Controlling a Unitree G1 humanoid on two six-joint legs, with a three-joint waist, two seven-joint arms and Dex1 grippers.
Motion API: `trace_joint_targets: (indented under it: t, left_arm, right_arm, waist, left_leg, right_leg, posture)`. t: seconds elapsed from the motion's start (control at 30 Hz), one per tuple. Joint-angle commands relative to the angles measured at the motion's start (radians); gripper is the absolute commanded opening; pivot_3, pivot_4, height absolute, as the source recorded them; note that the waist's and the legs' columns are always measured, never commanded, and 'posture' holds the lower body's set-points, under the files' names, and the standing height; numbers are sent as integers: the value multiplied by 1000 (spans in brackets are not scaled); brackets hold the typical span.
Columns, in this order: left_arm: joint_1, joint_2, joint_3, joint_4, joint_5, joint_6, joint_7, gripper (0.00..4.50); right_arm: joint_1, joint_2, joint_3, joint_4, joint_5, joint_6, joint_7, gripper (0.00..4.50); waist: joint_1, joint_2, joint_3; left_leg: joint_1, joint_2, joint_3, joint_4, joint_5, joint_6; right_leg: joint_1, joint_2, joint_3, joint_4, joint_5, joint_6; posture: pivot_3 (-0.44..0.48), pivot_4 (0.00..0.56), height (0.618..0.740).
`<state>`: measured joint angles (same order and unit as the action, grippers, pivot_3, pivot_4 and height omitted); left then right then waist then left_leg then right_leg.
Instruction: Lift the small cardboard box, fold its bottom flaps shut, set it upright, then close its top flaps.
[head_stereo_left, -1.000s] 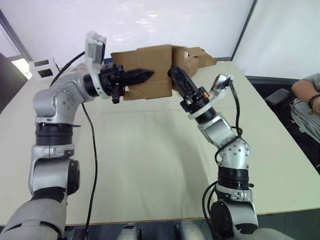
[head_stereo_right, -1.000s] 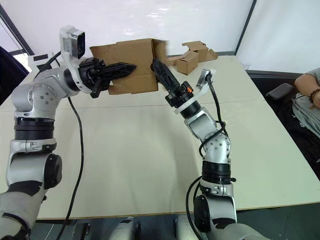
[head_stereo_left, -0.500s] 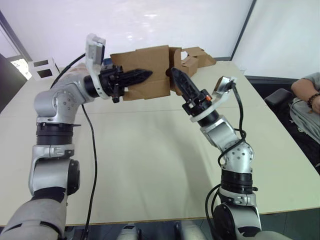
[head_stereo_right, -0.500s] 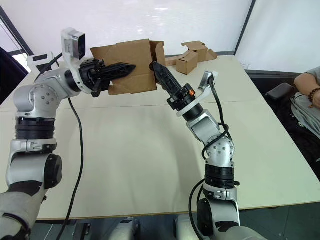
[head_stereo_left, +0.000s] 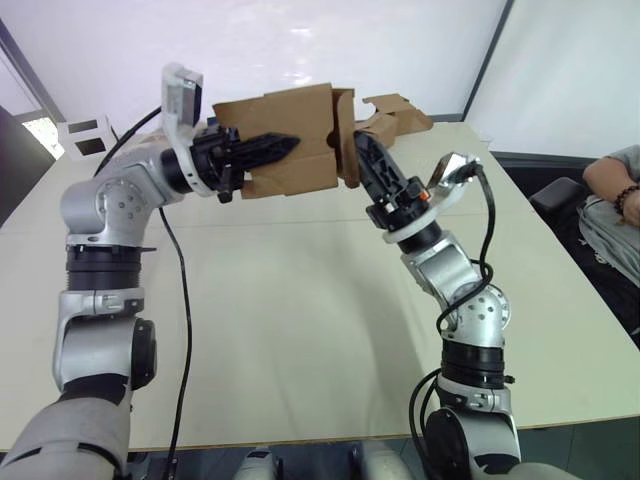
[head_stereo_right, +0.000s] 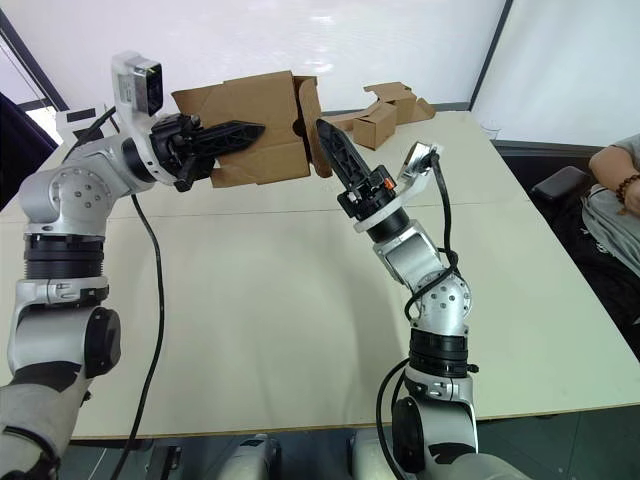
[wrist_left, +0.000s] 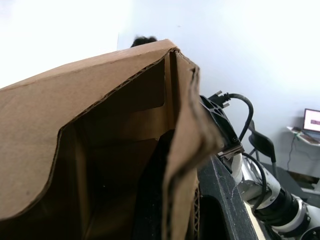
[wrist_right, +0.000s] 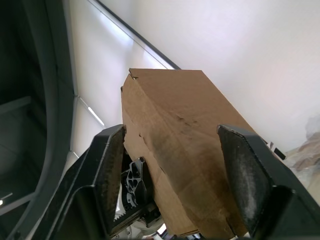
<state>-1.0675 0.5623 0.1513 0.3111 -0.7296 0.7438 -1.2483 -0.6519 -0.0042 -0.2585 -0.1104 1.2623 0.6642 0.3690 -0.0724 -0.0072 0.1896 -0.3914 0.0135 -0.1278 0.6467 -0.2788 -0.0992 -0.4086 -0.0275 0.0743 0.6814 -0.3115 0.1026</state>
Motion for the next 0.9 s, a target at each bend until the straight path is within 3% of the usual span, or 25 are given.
trace_joint_targets:
  t: [0.03, 0.37, 0.9]
  left_arm:
    - [-16, 16, 27, -21, -20, 3, -4, 0]
    - [-16, 14, 26, -27, -24, 14, -10, 0]
    - [-11, 11, 27, -40, -34, 20, -7, 0]
  right_arm:
    - [-9, 0, -5, -21, 23, -11, 2, 3154]
    - [-21, 5, 14, 20, -53, -46, -5, 3154]
    - [-17, 47, -4, 2, 36, -50, -10, 3154]
  waist:
    - [0, 0, 0]
    - [0, 0, 0]
    - [0, 0, 0]
  left_leg:
    - [0, 0, 0, 0, 0, 0]
    - [0, 0, 0, 0, 0, 0]
    - [0, 0, 0, 0, 0, 0]
  right_leg:
    - [0, 0, 0, 0, 0, 0]
    - [0, 0, 0, 0, 0, 0]
    - [0, 0, 0, 0, 0, 0]
  posture:
    - [0, 150, 740]
    - [0, 150, 740]
    - [0, 150, 740]
